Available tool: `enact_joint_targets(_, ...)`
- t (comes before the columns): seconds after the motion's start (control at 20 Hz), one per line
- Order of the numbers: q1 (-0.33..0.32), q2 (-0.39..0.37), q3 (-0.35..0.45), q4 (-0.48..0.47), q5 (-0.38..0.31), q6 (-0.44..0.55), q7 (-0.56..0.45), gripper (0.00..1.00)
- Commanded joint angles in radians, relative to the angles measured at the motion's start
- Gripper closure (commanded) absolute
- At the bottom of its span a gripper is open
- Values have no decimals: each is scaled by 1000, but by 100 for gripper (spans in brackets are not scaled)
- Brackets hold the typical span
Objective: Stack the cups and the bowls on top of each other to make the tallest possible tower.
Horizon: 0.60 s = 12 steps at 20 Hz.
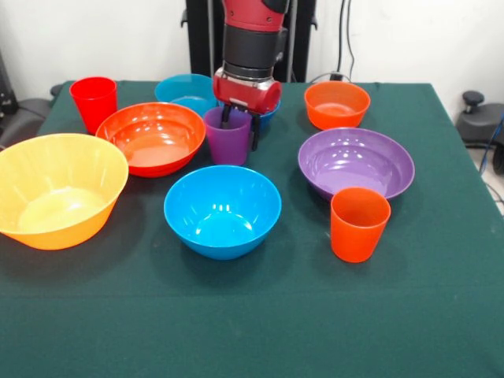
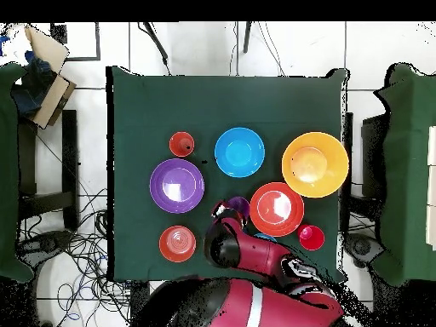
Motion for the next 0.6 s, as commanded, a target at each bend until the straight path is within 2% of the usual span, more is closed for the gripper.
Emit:
enact_joint_targets(0.05,4,-27,149,36,-23,127,119,0)
enact_joint_targets(0.3,85,-81,90,44,54,206,126,0)
enact_joint_targets(0.6,100,-118,86,47,70,282,129,0)
